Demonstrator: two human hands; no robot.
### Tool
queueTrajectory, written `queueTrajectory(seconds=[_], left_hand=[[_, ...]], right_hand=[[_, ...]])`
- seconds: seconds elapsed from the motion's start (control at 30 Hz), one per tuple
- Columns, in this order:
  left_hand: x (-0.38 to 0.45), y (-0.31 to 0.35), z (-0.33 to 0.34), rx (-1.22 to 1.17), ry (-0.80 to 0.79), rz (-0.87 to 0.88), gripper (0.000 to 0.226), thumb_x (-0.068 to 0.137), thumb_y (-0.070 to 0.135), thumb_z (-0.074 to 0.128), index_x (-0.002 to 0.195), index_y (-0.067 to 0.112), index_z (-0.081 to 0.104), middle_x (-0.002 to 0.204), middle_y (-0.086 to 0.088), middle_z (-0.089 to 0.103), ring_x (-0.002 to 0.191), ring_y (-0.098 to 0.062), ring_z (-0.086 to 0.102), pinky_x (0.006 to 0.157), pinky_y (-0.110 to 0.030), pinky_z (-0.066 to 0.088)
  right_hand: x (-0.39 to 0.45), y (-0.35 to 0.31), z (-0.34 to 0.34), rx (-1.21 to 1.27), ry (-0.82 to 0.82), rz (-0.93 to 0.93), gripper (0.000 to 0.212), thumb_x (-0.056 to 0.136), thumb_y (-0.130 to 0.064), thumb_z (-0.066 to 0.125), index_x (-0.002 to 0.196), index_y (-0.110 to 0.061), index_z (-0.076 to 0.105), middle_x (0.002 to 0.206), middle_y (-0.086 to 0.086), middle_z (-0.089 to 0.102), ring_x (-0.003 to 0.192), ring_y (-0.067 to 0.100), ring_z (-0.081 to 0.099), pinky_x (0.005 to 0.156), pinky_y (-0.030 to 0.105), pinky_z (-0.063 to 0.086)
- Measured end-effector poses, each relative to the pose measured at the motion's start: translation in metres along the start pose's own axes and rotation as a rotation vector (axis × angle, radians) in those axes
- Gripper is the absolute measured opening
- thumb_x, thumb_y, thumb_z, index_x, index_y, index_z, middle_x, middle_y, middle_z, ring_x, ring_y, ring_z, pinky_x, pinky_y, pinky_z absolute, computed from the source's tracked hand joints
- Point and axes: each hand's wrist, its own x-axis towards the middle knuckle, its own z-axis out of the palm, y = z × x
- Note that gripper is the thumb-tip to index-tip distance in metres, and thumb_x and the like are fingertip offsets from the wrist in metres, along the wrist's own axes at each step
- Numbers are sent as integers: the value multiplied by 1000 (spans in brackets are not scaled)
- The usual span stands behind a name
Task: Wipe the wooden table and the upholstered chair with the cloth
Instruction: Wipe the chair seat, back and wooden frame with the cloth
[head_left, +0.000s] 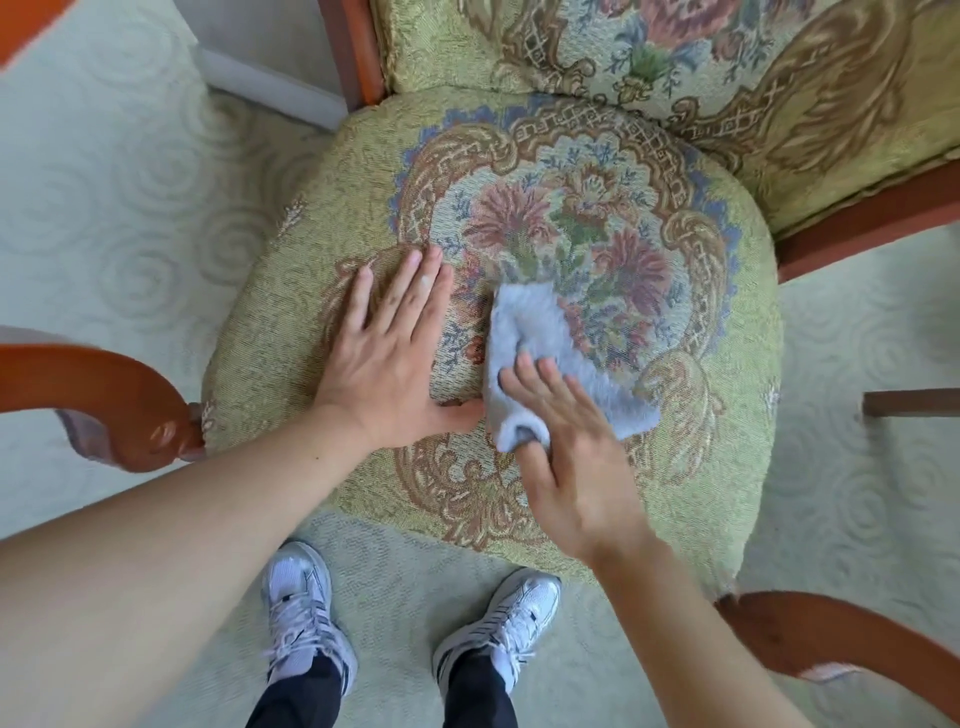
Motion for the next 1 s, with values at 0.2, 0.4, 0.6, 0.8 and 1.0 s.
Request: queueTrajectory(seconds=[0.2,0.4,0.6,0.8,1.0], left_hand=[[0,1,1,33,-8,-2,129,72,99,9,158,4,-7,167,-11,-15,154,-22,-14,123,-58,5],[0,1,1,41,-4,10,127,74,97,12,158,4,-8,167,-11,-16,154,-22,-15,124,-56,3],[0,1,2,63,-4,9,127,74,98,14,158,5,-10,167,-12,-14,154,-23,-14,124,-57,4],[1,3,2,86,-13,-8,127,74,97,14,158,6,-11,167,-11,-14,155,-22,-13,123,-57,8],[1,4,0,80,-34,-24,127,74,97,15,158,6,-10,168,-10,-14,154,-22,-13,123,-58,7]], right_hand=[[-13,12,-52,974,339,514,52,103,-31,31,66,-25,66,56,-7,54,57,12,54,49,23,51],[34,46,-113,1028,1018,492,19,94,-22,40,79,-23,51,77,-11,54,71,4,53,65,22,41],[83,73,-87,154,688,624,44,92,-25,33,118,-3,61,105,15,60,88,4,47,77,26,33],[65,69,-38,53,485,490,64,92,-25,23,154,-9,29,165,9,14,153,22,6,125,38,5],[-12,29,12,67,384,326,63,94,-29,24,153,-8,31,163,8,18,153,20,7,125,39,9]])
